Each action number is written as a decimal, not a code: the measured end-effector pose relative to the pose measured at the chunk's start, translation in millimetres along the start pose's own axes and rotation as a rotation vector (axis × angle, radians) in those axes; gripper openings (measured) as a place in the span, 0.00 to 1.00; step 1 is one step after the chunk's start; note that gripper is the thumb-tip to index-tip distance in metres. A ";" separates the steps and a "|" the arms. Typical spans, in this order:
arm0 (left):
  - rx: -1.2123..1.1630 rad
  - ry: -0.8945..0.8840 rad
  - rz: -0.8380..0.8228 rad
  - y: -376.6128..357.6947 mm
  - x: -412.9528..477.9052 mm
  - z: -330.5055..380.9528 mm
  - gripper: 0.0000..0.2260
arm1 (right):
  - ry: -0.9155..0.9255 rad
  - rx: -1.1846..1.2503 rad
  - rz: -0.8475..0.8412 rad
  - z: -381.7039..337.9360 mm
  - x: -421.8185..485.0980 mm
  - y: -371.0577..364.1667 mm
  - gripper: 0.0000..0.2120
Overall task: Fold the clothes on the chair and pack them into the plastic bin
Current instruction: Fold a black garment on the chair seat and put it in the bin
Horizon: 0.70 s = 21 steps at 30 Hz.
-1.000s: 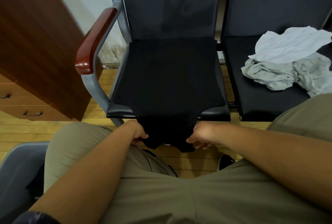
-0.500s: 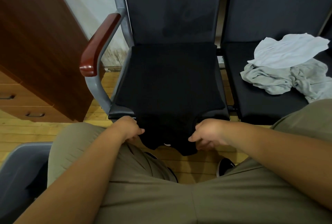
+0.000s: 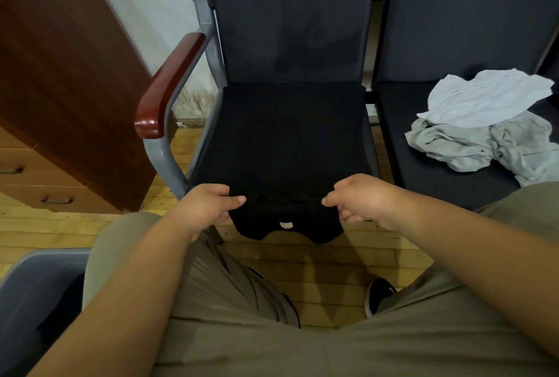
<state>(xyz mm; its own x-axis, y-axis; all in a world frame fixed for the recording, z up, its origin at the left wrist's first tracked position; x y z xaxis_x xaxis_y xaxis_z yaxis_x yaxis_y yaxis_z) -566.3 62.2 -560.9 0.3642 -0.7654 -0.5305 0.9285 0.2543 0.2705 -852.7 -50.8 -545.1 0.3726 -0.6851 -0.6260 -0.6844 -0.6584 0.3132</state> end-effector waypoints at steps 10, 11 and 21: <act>-0.201 0.005 0.062 -0.7 50.0 109.4 0.15 | 0.076 0.212 0.184 -76.4 42.1 57.4 0.10; -0.188 0.011 0.064 -2.4 60.6 120.9 0.13 | 0.073 0.211 0.191 -85.5 51.4 62.5 0.11; -0.197 0.142 0.128 -10.8 191.9 158.0 0.07 | -0.008 0.380 0.178 -130.3 171.1 87.6 0.08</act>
<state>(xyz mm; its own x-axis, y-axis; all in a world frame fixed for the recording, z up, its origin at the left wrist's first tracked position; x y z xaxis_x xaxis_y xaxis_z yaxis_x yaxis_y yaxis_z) -517.9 -180.8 -538.7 0.4729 -0.6328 -0.6131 0.8654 0.4644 0.1883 -767.3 -266.3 -531.7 0.2235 -0.7746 -0.5916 -0.9210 -0.3665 0.1320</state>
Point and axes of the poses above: each hand's wrist, its own x-axis towards the middle knuckle, its own y-axis out of the back of the hand, z = x × y, the point moved 5 cm from there along x, towards the middle knuckle
